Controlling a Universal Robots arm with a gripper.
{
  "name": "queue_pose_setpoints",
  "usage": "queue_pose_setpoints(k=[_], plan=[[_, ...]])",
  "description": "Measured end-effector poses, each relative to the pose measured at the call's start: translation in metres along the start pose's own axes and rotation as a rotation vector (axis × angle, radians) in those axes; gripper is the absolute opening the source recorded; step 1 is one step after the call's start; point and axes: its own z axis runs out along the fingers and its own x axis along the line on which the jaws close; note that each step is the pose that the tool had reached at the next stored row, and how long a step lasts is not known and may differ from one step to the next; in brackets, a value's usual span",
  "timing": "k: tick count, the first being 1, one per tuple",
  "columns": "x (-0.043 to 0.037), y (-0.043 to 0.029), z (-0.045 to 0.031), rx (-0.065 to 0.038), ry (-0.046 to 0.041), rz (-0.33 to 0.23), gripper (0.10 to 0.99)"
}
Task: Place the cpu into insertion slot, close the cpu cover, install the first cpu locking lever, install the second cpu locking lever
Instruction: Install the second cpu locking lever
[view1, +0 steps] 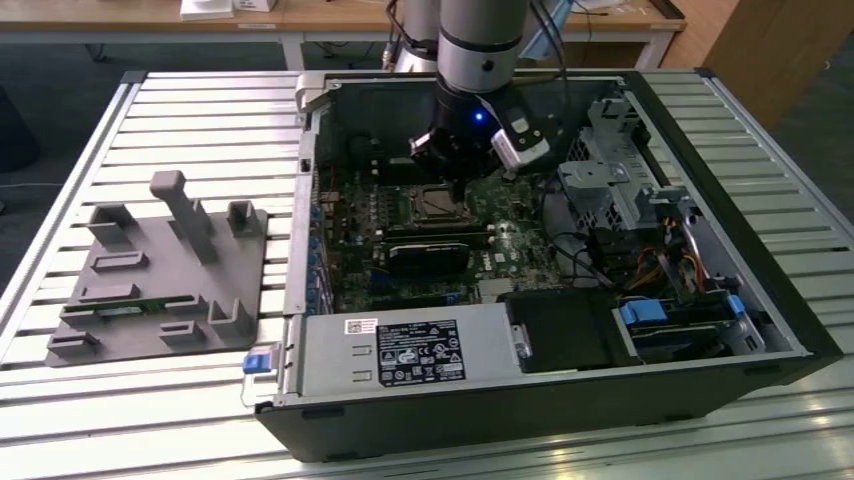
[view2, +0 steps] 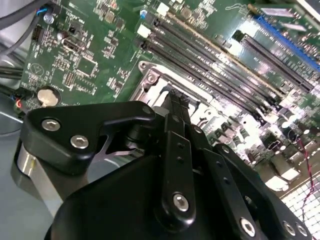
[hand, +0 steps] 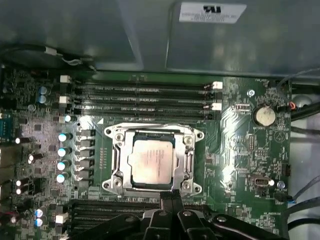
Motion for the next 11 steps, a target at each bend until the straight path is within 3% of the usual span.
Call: queue_pose_setpoints(k=[5,11], plan=[[0.0077,-0.0026,0.0008,0.0,0.0,0.0,0.106],[0.0088,-0.0147,0.0012,0.0,-0.0001,0.0,0.106]])
